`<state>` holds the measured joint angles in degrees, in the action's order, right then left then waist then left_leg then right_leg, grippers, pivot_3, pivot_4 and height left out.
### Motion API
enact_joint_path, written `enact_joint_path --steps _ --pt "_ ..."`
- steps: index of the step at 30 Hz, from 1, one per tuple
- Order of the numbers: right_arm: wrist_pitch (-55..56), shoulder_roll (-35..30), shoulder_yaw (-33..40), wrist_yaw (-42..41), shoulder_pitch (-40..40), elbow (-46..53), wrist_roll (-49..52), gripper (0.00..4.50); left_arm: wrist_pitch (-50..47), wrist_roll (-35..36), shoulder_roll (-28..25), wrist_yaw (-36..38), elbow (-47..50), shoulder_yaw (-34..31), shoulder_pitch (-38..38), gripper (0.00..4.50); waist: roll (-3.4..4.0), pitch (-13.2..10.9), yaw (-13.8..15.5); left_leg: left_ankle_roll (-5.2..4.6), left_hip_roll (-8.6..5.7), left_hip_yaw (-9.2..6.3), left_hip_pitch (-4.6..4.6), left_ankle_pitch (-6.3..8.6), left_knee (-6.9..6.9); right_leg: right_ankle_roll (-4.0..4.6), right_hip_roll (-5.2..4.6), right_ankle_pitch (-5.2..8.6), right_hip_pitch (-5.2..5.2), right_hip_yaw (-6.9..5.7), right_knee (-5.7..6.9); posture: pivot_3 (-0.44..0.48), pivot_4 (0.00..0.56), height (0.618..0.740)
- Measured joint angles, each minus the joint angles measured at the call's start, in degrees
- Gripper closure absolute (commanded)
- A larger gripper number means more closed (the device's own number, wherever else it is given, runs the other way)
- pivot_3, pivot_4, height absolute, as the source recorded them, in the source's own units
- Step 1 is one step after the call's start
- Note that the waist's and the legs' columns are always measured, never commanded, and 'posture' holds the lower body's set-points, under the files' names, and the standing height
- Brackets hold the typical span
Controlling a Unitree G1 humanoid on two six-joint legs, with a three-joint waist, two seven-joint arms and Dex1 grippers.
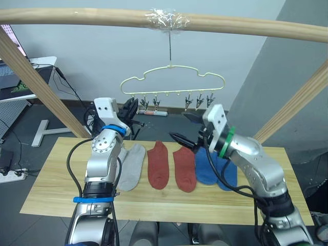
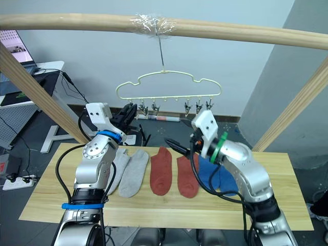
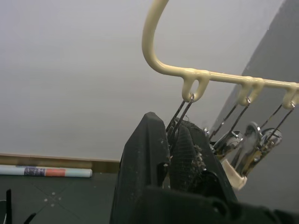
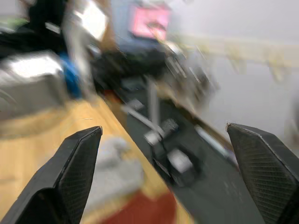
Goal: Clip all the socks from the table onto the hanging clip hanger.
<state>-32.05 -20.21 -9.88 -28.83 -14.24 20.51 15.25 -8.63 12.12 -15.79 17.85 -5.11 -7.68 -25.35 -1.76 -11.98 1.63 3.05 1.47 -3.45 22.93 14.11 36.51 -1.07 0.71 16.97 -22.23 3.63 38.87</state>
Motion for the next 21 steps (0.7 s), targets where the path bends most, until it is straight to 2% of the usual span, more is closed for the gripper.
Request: enact_joint_path --steps 3,5,11,21 --pt "-2.04 -1.95 0.07 6.18 9.11 -5.81 -5.8 0.0 -0.02 0.35 -0.87 0.43 0.63 -0.52 1.15 4.33 0.05 -0.04 -0.13 0.02 -0.02 0.04 -0.04 -0.01 0.01 0.0 -0.02 0.0 -0.05 0.09 0.04 0.128 0.203 0.74" --pt "-2.03 -1.67 0.36 8.19 10.13 -8.34 -7.57 0.0 -0.18 0.37 -0.69 0.4 0.54 -0.35 1.33 4.33 0.13 -0.12 -0.8 0.03 0.06 0.2 -0.15 -0.02 0.02 -0.08 0.02 0.04 -0.09 0.19 0.07 0.123 0.198 0.74" --pt "-0.14 2.1 6.1 14.84 5.1 -19.96 -9.55 0.0 -0.43 0.37 0.42 -0.06 0.44 0.06 1.94 4.33 0.14 -0.13 -1.25 0.25 0.07 0.22 -0.15 -0.3 0.02 -0.33 0.2 0.1 -0.04 0.16 0.14 0.127 0.191 0.74" --pt "0.16 5.53 9.83 17.8 0.2 -31.04 -9.48 0.0 -0.3 0.42 0.86 -0.19 0.74 0.61 2.09 4.33 0.14 -0.11 -1.1 0.25 0.01 0.26 -0.1 -0.29 -0.06 -0.03 0.13 -0.07 -0.06 0.16 0.11 0.139 0.178 0.74"
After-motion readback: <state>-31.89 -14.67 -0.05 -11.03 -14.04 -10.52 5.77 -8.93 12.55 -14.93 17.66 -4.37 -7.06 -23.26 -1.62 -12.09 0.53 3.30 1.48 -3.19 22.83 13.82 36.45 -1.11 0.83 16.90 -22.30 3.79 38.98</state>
